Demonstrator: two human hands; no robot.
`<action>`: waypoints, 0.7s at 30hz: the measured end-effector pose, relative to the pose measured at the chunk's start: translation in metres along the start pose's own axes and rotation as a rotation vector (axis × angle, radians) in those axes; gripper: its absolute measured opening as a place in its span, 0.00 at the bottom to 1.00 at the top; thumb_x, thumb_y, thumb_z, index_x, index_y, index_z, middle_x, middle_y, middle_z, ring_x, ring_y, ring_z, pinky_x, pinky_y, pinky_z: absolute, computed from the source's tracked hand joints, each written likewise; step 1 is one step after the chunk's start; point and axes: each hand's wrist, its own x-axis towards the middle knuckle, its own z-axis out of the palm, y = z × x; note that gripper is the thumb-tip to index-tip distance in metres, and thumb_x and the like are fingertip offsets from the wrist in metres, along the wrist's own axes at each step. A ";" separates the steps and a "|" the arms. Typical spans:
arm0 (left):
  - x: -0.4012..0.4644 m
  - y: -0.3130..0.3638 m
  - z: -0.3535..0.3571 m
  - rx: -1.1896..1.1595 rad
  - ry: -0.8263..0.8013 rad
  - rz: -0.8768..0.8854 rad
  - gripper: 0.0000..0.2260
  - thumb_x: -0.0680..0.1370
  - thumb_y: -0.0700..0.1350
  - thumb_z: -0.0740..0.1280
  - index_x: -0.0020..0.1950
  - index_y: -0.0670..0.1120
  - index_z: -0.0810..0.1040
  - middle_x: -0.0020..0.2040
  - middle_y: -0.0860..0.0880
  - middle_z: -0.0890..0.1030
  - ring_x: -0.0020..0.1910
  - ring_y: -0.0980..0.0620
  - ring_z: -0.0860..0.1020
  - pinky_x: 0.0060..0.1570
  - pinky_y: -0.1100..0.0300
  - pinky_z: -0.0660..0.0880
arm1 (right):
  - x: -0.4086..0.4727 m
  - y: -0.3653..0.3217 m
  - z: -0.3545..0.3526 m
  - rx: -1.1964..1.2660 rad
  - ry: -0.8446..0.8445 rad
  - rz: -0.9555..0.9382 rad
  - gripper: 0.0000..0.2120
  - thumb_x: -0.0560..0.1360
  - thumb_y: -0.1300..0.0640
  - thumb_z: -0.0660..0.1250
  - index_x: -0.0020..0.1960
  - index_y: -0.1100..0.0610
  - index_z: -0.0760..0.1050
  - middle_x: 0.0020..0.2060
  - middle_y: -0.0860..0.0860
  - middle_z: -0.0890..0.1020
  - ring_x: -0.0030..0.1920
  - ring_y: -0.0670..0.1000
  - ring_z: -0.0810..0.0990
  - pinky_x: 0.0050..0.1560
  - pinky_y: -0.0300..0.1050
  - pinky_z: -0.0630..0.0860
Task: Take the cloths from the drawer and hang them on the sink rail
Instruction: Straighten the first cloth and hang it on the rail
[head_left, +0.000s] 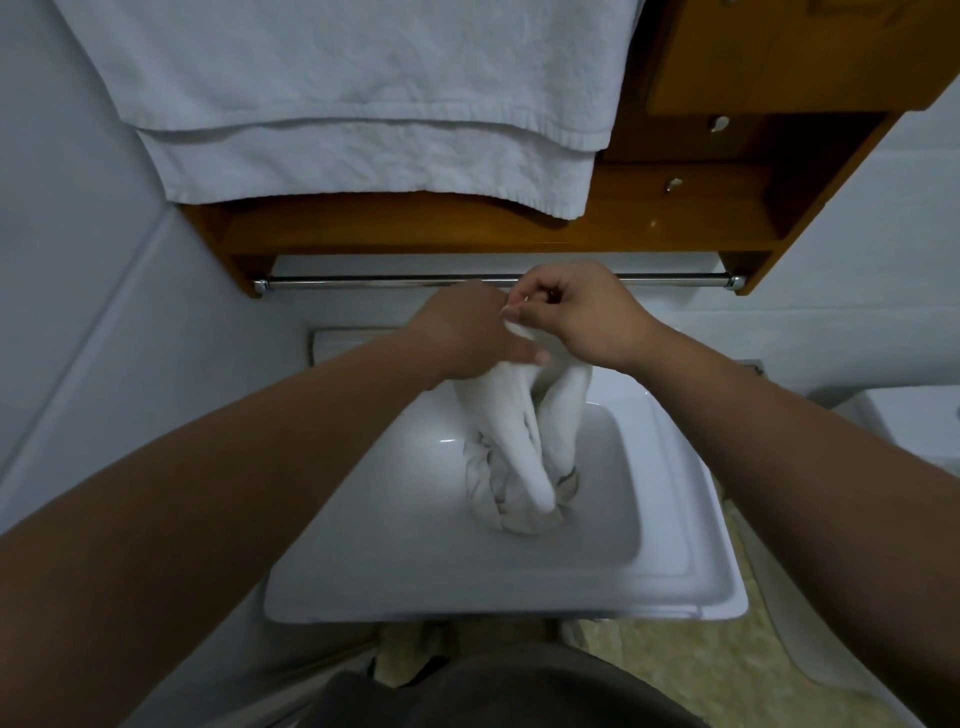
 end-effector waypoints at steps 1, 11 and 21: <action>0.002 0.000 0.002 -0.060 0.018 0.001 0.19 0.72 0.58 0.73 0.55 0.47 0.81 0.50 0.48 0.81 0.52 0.48 0.78 0.48 0.56 0.74 | -0.001 -0.001 -0.001 0.024 0.001 0.011 0.02 0.75 0.57 0.73 0.45 0.56 0.83 0.33 0.53 0.77 0.35 0.47 0.74 0.39 0.39 0.74; 0.015 -0.029 -0.008 0.201 0.217 -0.083 0.20 0.77 0.59 0.66 0.47 0.42 0.84 0.44 0.44 0.81 0.44 0.47 0.79 0.40 0.56 0.72 | -0.015 0.012 -0.007 0.044 -0.013 0.127 0.02 0.73 0.57 0.74 0.43 0.53 0.82 0.29 0.45 0.73 0.29 0.45 0.69 0.32 0.38 0.66; 0.021 -0.057 -0.034 0.225 0.255 -0.177 0.22 0.76 0.60 0.67 0.49 0.41 0.84 0.44 0.43 0.80 0.46 0.44 0.79 0.40 0.55 0.74 | -0.020 0.026 -0.006 -0.378 -0.161 0.230 0.03 0.73 0.56 0.73 0.42 0.54 0.81 0.35 0.45 0.79 0.36 0.46 0.76 0.33 0.39 0.69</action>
